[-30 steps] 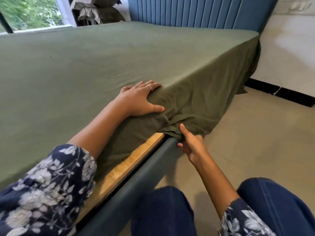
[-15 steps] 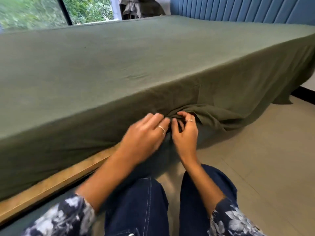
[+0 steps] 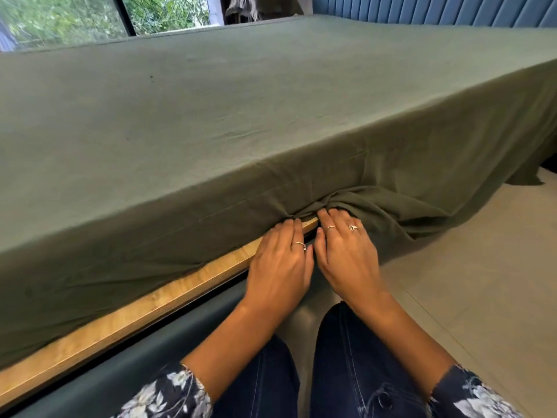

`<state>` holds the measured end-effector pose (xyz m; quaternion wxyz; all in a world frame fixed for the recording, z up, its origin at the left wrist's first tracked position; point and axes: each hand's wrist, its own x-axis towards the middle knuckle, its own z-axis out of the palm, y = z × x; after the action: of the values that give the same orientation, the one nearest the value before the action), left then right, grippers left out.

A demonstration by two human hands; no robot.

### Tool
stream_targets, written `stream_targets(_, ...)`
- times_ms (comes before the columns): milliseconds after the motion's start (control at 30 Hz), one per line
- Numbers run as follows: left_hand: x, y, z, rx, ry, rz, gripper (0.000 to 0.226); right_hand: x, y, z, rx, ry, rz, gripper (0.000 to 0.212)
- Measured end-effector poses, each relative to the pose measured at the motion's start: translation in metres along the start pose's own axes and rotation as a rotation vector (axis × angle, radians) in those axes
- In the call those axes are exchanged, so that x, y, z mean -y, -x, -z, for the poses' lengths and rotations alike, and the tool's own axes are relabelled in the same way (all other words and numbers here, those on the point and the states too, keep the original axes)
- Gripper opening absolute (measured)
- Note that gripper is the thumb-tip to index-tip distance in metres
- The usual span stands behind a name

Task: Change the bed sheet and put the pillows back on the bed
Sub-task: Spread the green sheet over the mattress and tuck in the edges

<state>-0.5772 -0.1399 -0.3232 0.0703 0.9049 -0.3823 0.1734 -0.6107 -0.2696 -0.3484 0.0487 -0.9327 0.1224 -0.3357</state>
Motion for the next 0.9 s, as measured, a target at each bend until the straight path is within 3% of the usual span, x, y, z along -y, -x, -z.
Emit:
stream_targets(133, -0.006, -0.015, 0.000, 0.028, -0.019, 0.038, 0.048, 0.004, -0.023, 0.009, 0.072, 0.065, -0.072, 0.035)
stream_targets(267, -0.019, -0.020, 0.010, 0.093, -0.011, 0.073, 0.045, 0.015, -0.052, 0.032, 0.241, 0.052, -0.289, 0.039)
stream_targets(367, -0.021, -0.021, 0.024, 0.140, -0.008, 0.078, 0.048, 0.005, -0.061, 0.040, 0.322, -0.095, -0.322, 0.037)
stream_targets(433, -0.010, -0.017, 0.027, 0.131, 0.040, 0.028, 0.053, -0.008, -0.052, 0.041, 0.335, -0.333, -0.293, 0.026)
stream_targets(500, 0.002, -0.007, 0.030, 0.113, 0.087, -0.009, 0.053, -0.016, -0.034, 0.040, 0.162, -0.622, -0.380, 0.019)
stream_targets(567, 0.011, 0.005, 0.028, 0.073, 0.123, -0.013, 0.051, -0.020, -0.017, 0.038, -0.137, -0.686, -0.472, 0.019)
stream_targets(633, 0.013, 0.010, 0.025, 0.065, 0.121, -0.028, 0.048, -0.020, -0.005, 0.034, -0.238, -0.582, -0.369, 0.020)
stream_targets(767, 0.007, 0.007, 0.013, 0.016, 0.083, -0.037, 0.050, -0.015, 0.002, 0.024, 0.055, -0.374, 0.084, 0.042)
stream_targets(900, -0.001, 0.003, 0.006, 0.019, 0.044, -0.008, 0.053, -0.011, -0.002, 0.013, 0.134, -0.225, 0.122, 0.049)
